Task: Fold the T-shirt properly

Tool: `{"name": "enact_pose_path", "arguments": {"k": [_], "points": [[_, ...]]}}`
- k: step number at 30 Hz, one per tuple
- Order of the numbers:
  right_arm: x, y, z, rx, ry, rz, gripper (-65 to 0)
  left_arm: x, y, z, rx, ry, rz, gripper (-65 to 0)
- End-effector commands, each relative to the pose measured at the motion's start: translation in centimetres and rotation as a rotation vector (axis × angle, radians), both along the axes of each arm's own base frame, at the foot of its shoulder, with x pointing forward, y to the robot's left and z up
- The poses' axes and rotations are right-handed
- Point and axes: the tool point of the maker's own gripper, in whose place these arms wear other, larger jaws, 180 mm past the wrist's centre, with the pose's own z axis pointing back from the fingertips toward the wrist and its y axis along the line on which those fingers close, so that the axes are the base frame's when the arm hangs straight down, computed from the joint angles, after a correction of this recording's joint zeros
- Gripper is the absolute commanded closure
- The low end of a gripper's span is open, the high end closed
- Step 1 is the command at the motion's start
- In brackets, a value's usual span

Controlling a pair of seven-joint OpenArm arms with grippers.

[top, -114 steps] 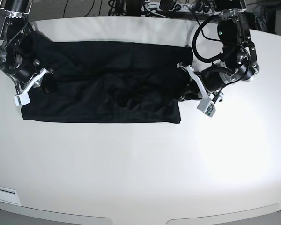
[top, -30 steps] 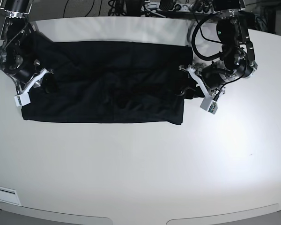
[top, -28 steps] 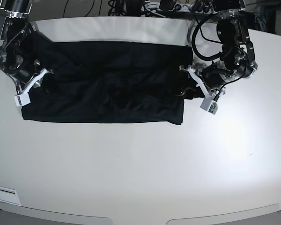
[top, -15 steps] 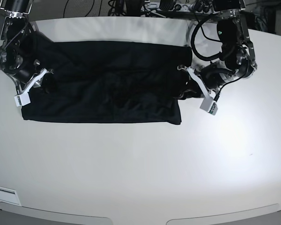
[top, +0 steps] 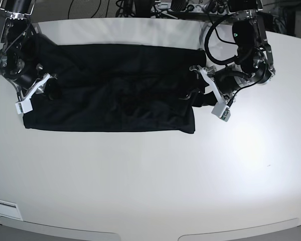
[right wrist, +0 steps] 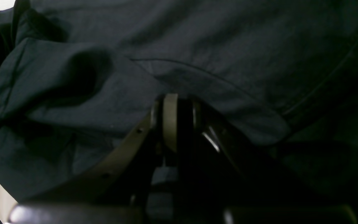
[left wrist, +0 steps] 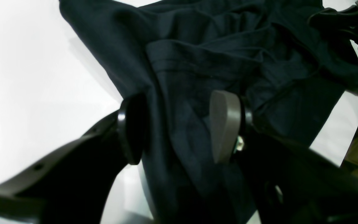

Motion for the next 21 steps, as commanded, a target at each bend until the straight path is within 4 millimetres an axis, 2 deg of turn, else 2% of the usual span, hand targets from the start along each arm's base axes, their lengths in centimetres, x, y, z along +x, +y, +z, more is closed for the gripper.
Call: {"name": "enact_pose_path", "arguments": {"k": [1,5,9,13,19,21], "points": [[-1.8,-0.8,-1.5,-0.070,0.099,0.030,-9.4,0.7,-0.4,2.1,-0.033,-0.075,-0.014,-34.7],[-1.8,-0.8,-1.5,-0.070,0.099,0.029,-9.5,0.9,-0.6,3.3,-0.024,-0.115,-0.021,-34.7],[-1.8,-0.8,-1.5,-0.070,0.099,0.030,-9.5,0.9,-0.7,3.5,-0.024,-0.123,-0.023,-34.7],[-1.8,-0.8,-1.5,-0.070,0.099,0.030,-9.4,0.8,-1.3,4.4,-0.089,-0.136,-0.035,-34.7],[-1.8,-0.8,-1.5,-0.070,0.099,0.030,-9.5,0.8,-1.3,4.5,-0.090,-0.136,-0.035,-34.7],[-1.8,-0.8,-1.5,-0.070,0.099,0.030,-9.5,0.8,-0.9,3.9,-0.053,-0.129,-0.028,-34.7]]}}
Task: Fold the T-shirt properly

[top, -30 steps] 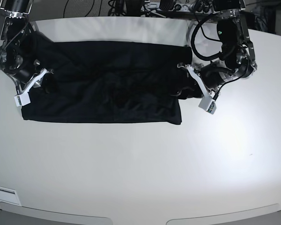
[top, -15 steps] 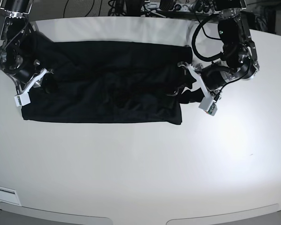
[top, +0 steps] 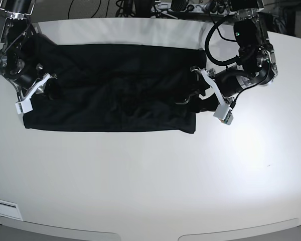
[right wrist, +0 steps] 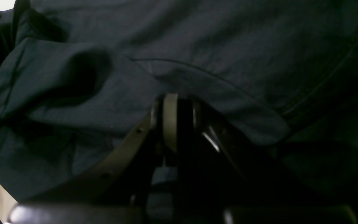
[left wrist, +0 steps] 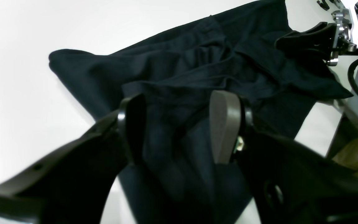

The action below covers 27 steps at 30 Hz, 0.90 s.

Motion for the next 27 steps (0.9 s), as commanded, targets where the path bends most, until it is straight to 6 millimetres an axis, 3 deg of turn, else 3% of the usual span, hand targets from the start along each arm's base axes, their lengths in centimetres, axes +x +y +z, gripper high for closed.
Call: {"name": "enact_pose_path", "arguments": {"k": [1,6,12,19,23,27], "points": [[-1.8,-0.8,-1.5,-0.071,0.099,0.030,-9.5,0.6,0.0,1.1,0.007,-0.051,-0.003,-34.7],[-1.8,-0.8,-1.5,-0.070,0.099,0.030,-9.4,1.3,1.7,-0.3,0.105,-0.032,0.075,-34.7],[-1.8,-0.8,-1.5,-0.070,0.099,0.030,-9.5,1.3,1.8,-0.6,0.100,-0.022,0.080,-34.7],[-1.8,-0.8,-1.5,-0.070,0.099,0.030,-9.4,1.1,2.6,-2.7,0.127,0.048,0.115,-34.7],[-1.8,-0.8,-1.5,-0.070,0.099,0.030,-9.5,1.2,2.3,-2.1,0.088,0.045,0.109,-34.7],[-1.9,-0.8,-1.6,-0.072,0.106,0.033,-9.4,0.9,0.7,0.0,0.025,-0.014,0.036,-34.7]]}}
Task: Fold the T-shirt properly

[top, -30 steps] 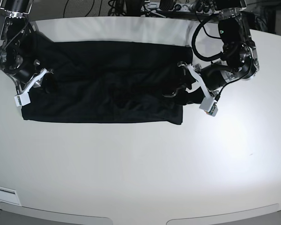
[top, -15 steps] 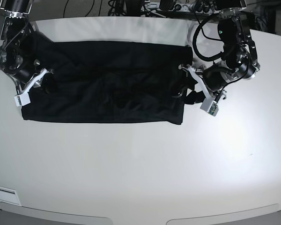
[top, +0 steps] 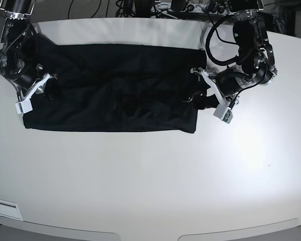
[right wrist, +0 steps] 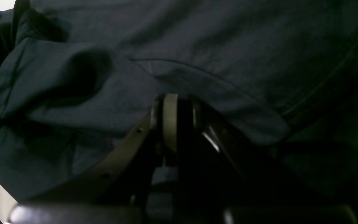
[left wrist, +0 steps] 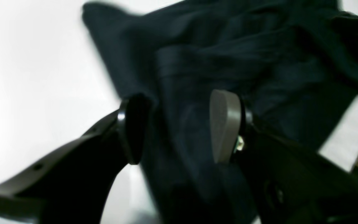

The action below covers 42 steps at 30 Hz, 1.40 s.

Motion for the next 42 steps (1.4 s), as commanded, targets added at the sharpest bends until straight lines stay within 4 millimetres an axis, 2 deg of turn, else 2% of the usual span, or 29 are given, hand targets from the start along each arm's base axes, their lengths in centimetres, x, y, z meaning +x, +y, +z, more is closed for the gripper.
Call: {"name": "enact_pose_path", "arguments": {"k": [1,9,17,26,30,36,42], "points": [[-1.9,-0.8,-1.6,-0.072,0.107,0.033,-9.4,0.7,-0.4,1.9,-0.024,-0.070,-0.016,-34.7],[-2.0,-0.8,-1.7,-0.074,0.113,0.036,-9.5,0.6,-0.9,2.7,-0.050,-0.096,-0.036,-34.7],[-2.0,-0.8,-1.6,-0.073,0.111,0.035,-9.4,0.6,-0.1,0.5,-0.013,-0.039,-0.012,-34.7],[-2.0,-0.8,-1.6,-0.072,0.110,0.034,-9.5,0.5,0.0,-0.7,-0.038,-0.001,0.004,-34.7],[-1.9,-0.7,-1.5,-0.061,0.106,0.033,-9.4,0.1,-0.7,-1.0,-0.032,0.013,-0.027,-34.7],[-2.0,-0.3,-1.3,-0.033,0.110,0.038,-9.5,-1.0,-3.0,-1.6,-0.021,0.036,-0.116,-34.7],[-2.1,-0.3,-1.4,-0.035,0.117,0.041,-9.5,-1.1,-3.2,-2.1,0.010,0.041,-0.129,-34.2]]}}
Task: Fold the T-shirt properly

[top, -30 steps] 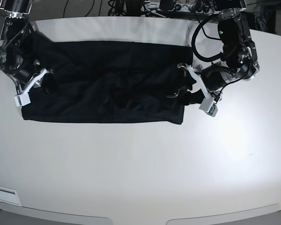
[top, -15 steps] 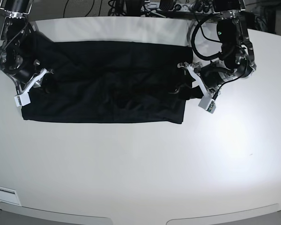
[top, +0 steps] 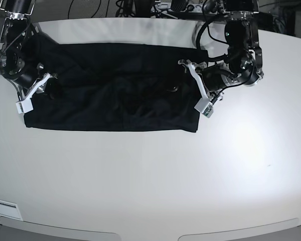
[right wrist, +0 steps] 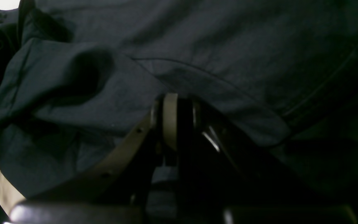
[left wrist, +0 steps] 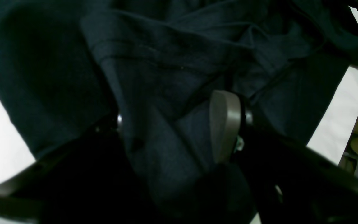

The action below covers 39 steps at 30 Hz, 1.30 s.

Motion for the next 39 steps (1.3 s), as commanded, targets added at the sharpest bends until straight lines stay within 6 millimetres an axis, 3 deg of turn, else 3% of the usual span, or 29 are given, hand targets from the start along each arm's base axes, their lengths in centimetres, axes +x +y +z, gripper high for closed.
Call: {"name": "enact_pose_path", "arguments": {"k": [1,2,5,7,16,26,32,34,37,39], "points": [[-1.9,-0.7,-1.5,-0.068,0.101,0.036,-9.5,0.6,-0.2,1.1,-0.021,-0.044,-0.004,-32.8],[-1.9,-0.7,-1.5,-0.068,0.101,0.036,-9.4,0.6,-0.2,1.1,-0.022,-0.044,-0.004,-28.5],[-1.9,-0.7,-1.5,-0.068,0.101,0.035,-9.5,0.6,-0.3,1.2,-0.030,-0.045,-0.005,-6.9],[-1.9,-0.7,-1.5,-0.068,0.100,0.036,-9.5,0.5,-0.6,1.6,-0.060,-0.045,-0.009,0.0],[-1.8,-0.7,-1.5,-0.068,0.097,0.034,-9.5,-1.9,-3.3,4.2,-0.278,0.035,-0.125,0.0],[-1.8,-0.7,-1.5,-0.068,0.097,0.034,-9.5,-2.9,-3.9,4.9,-0.340,0.060,-0.160,0.0],[-1.8,-0.7,-1.5,-0.067,0.096,0.034,-9.5,-4.6,-4.9,4.4,-0.374,0.105,-0.190,0.0],[-1.8,-0.7,-1.5,-0.066,0.095,0.034,-9.5,-5.4,-5.7,4.2,-0.371,0.126,-0.226,-5.8],[-1.7,-0.7,-1.4,-0.066,0.093,0.032,-9.5,-6.4,-7.0,4.1,-0.375,0.143,-0.279,-25.8],[-1.7,-0.7,-1.4,-0.067,0.093,0.033,-9.5,-7.0,-7.7,4.1,-0.379,0.153,-0.309,-32.6]]}}
